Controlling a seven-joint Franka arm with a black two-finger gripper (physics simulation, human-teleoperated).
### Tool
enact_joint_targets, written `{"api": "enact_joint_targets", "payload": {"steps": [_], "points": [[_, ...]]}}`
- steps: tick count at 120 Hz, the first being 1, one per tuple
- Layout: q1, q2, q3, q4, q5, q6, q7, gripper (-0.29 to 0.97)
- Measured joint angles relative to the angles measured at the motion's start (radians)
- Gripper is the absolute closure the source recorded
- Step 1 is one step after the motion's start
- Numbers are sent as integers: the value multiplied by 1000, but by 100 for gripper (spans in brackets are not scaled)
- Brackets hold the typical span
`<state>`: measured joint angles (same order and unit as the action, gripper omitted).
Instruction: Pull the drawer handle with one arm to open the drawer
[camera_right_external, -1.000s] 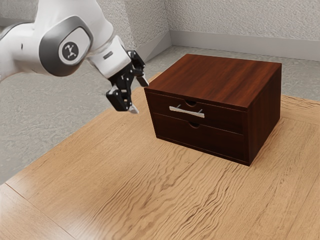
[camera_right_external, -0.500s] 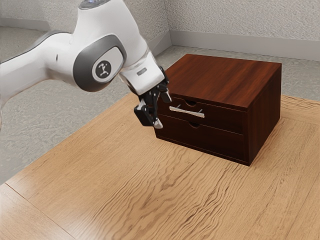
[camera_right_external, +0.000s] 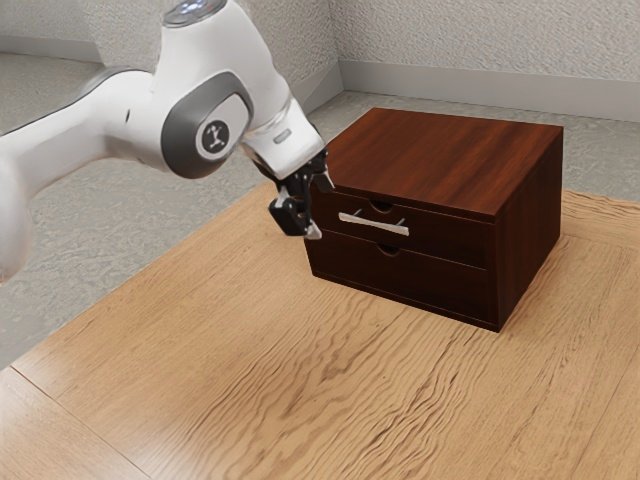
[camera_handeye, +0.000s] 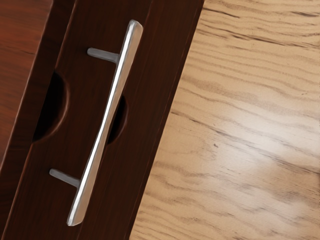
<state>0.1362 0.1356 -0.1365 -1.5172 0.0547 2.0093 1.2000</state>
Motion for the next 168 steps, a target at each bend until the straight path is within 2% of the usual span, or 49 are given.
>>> {"api": "enact_joint_targets", "payload": {"steps": [25, 84, 128, 168], "points": [[-8, 60, 1, 49, 2, 8, 2, 11], [-32, 121, 2, 82, 1, 69, 70, 18], [-53, 127, 3, 82, -5, 83, 113, 41], [-50, 154, 5, 88, -3, 86, 136, 48]]}}
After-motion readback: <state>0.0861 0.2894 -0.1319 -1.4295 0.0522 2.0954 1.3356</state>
